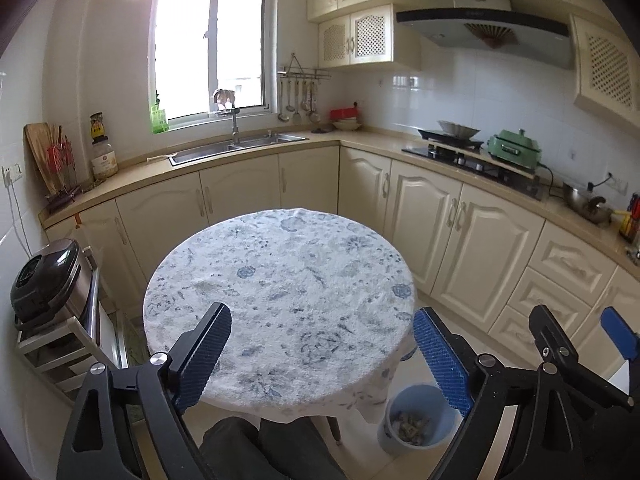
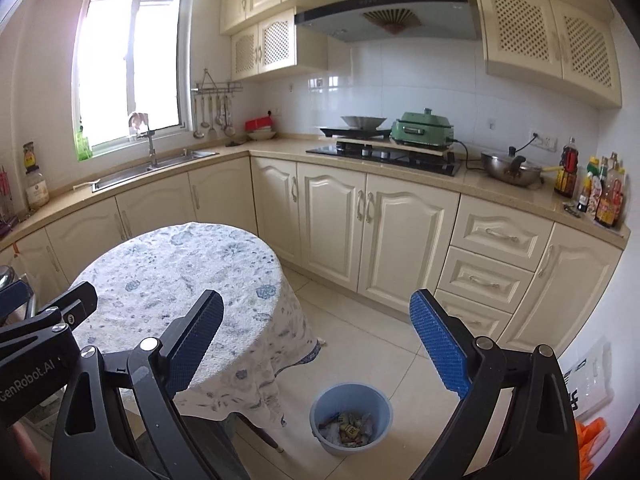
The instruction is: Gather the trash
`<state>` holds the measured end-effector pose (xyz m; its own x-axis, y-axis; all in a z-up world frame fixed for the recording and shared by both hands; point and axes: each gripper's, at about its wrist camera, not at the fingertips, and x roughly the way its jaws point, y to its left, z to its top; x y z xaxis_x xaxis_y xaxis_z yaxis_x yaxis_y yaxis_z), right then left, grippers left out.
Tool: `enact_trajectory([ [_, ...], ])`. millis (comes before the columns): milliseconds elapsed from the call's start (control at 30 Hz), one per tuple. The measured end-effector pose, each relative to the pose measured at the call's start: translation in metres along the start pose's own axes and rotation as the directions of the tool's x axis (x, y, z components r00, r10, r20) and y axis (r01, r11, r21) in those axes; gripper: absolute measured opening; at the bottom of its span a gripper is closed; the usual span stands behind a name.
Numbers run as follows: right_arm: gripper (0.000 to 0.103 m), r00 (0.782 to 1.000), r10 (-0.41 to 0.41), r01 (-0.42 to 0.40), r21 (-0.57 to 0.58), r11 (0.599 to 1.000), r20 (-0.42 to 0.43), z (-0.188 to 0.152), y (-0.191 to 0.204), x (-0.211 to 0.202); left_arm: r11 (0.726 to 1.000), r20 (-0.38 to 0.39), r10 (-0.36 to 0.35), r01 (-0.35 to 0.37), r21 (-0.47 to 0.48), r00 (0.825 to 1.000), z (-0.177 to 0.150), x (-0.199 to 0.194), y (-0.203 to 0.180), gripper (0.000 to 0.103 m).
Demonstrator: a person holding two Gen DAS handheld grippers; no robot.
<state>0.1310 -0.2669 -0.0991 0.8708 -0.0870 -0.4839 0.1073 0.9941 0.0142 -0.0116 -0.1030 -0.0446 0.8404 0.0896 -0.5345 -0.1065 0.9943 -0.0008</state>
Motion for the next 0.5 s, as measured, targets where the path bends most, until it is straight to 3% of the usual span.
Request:
enact_trajectory([
  [500, 0.096, 0.998, 0.011, -0.012, 0.012, 1.000, 0.056, -0.001, 0.000, -0.028, 1.000, 0.071, -0.010, 0.011, -0.013, 0.997, -0.018, -0.033, 0.018, 0.095],
])
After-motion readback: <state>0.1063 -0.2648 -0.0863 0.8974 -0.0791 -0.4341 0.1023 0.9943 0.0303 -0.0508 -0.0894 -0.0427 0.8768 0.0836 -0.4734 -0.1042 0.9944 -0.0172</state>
